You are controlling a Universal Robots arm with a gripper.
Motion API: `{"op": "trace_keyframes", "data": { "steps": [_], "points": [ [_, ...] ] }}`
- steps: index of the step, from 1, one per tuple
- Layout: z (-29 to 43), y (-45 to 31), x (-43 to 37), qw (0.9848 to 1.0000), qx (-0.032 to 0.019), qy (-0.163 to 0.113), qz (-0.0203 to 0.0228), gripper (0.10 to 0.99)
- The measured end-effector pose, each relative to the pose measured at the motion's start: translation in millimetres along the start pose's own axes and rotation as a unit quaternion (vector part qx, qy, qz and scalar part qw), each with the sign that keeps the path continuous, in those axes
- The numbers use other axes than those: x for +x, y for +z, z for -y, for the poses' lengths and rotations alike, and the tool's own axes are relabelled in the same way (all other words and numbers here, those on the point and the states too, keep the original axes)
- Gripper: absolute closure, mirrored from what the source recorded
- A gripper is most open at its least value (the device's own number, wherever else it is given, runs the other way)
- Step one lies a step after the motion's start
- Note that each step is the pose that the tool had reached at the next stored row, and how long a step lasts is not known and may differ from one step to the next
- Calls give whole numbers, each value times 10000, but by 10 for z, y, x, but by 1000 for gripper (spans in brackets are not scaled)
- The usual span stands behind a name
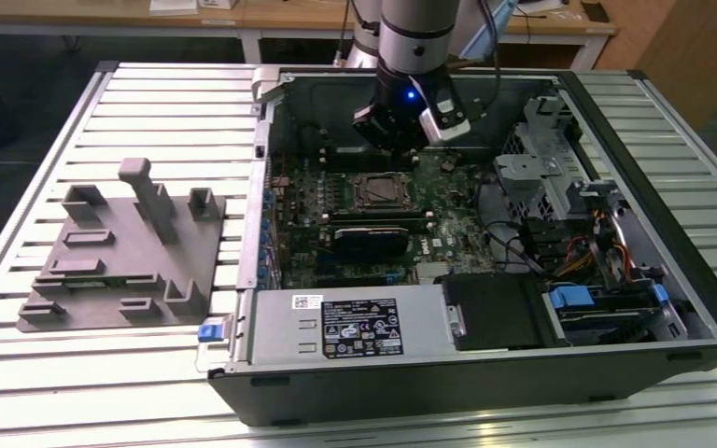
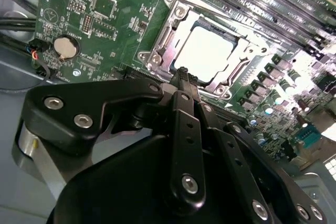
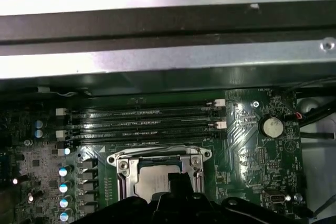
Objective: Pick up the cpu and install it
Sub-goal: 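Install the second cpu locking lever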
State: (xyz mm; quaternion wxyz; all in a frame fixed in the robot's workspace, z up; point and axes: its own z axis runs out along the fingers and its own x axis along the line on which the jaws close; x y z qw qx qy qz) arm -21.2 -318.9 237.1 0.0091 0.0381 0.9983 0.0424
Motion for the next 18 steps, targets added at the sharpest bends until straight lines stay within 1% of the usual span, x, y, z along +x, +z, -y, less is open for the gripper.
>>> {"op": "trace_keyframes", "data": {
  "steps": [7, 11, 14, 16, 18],
  "points": [
    [39, 6, -3, 10000, 10, 0, 1, 980],
    [41, -69, -4, 10000, 12, 0, 0, 980],
    [53, -75, -6, 10000, 11, 0, -1, 980],
    [83, -77, -8, 10000, 12, 1, -2, 980],
    [128, -78, -11, 10000, 13, 0, -5, 980]
  ]
}}
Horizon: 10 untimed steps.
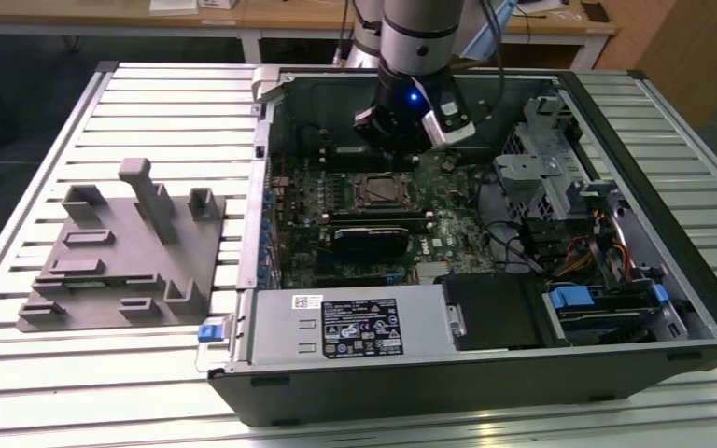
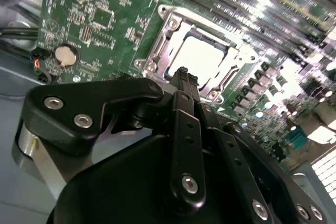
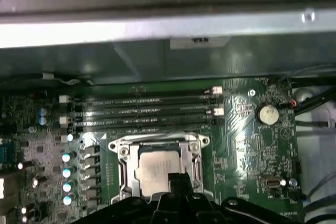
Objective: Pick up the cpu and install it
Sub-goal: 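Install the second cpu locking lever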
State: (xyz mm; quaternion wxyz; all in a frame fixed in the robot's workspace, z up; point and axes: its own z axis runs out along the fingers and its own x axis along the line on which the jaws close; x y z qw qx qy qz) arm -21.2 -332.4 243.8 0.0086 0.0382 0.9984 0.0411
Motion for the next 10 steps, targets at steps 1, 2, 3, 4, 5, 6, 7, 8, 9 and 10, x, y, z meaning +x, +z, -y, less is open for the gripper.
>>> {"op": "trace_keyframes", "data": {
  "steps": [1, 2, 3, 4, 5, 6, 7, 8, 9, 10],
  "points": [
    [27, 0, -2, 10000, -1, 0, -1, 980],
    [54, -1, -4, 10000, -1, 0, -3, 980],
    [89, -3, -7, 10000, 1, 1, -6, 980],
    [129, -3, -10, 10000, 0, 1, -10, 980],
    [163, -2, -12, 10000, 1, 2, -16, 980],
    [199, -1, -15, 10000, 1, 2, -22, 980],
    [234, 0, -18, 10000, 2, 2, -25, 980],
    [262, 1, -20, 10000, 2, 2, -26, 980],
    [292, 2, -22, 10000, 2, 2, -27, 980],
    [318, 3, -24, 10000, 2, 2, -27, 980]
  ]
}}
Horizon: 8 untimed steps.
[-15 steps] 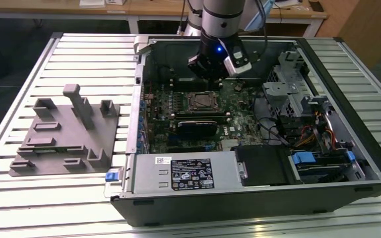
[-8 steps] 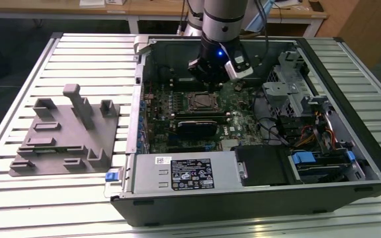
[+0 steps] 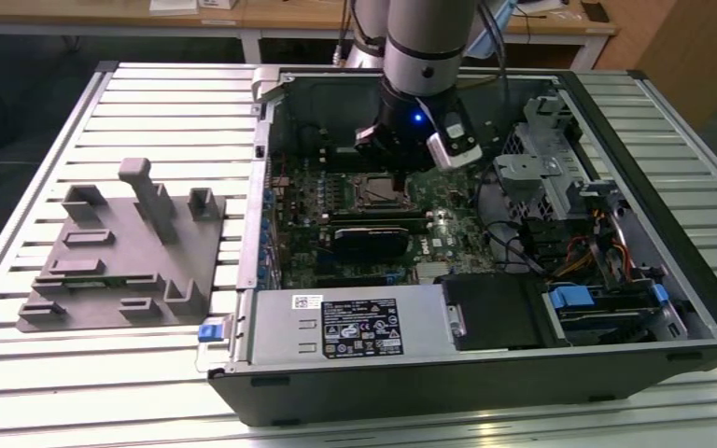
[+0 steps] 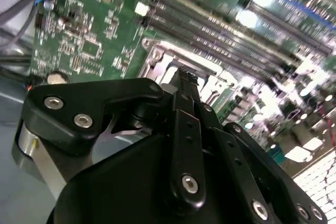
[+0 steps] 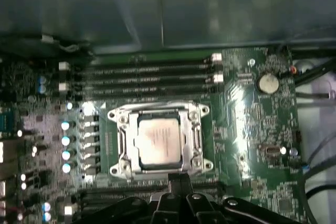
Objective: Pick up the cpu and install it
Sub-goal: 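Install the second cpu locking lever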
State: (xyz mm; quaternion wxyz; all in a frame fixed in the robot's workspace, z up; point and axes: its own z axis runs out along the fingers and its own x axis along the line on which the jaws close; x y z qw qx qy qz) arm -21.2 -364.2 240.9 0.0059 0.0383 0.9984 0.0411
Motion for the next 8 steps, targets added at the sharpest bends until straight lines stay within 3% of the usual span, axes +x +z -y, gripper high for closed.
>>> {"op": "trace_keyframes", "data": {
  "steps": [3, 8],
  "points": [
    [53, 3, -1, 10000, 1, 0, -1, 980],
    [74, 9, 79, 10000, 0, 1, -1, 980]
  ]
}}
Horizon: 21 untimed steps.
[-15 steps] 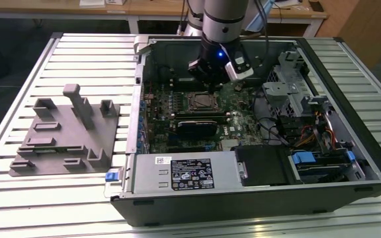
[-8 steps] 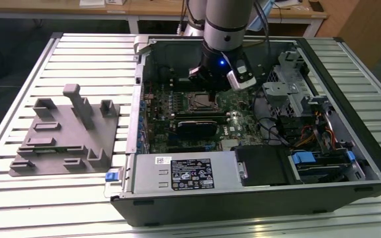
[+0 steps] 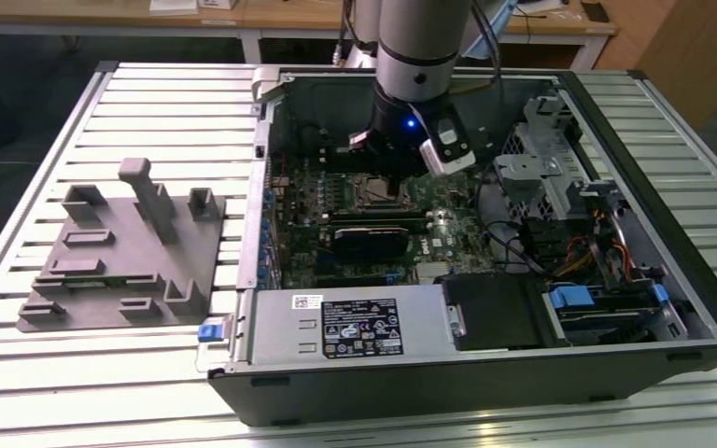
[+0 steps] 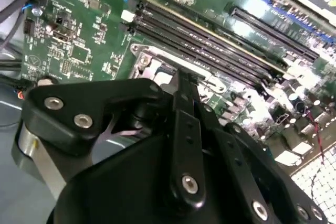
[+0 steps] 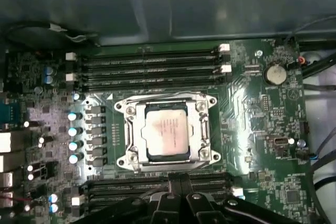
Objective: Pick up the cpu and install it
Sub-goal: 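Install the second cpu locking lever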
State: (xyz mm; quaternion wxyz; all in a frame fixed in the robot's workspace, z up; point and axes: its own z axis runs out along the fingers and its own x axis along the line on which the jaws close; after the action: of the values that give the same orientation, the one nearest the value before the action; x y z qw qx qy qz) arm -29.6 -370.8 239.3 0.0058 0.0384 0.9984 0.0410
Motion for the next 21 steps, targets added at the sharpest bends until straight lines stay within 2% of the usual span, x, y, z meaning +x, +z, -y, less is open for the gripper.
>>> {"op": "trace_keyframes", "data": {
  "steps": [4, 10, 21],
  "points": [
    [64, 4, 9, 10000, 0, 1, -1, 980],
    [90, 26, 141, 10000, -2, 0, 0, 980],
    [107, 209, 152, 10000, 2, 4, -42, 980]
  ]
}}
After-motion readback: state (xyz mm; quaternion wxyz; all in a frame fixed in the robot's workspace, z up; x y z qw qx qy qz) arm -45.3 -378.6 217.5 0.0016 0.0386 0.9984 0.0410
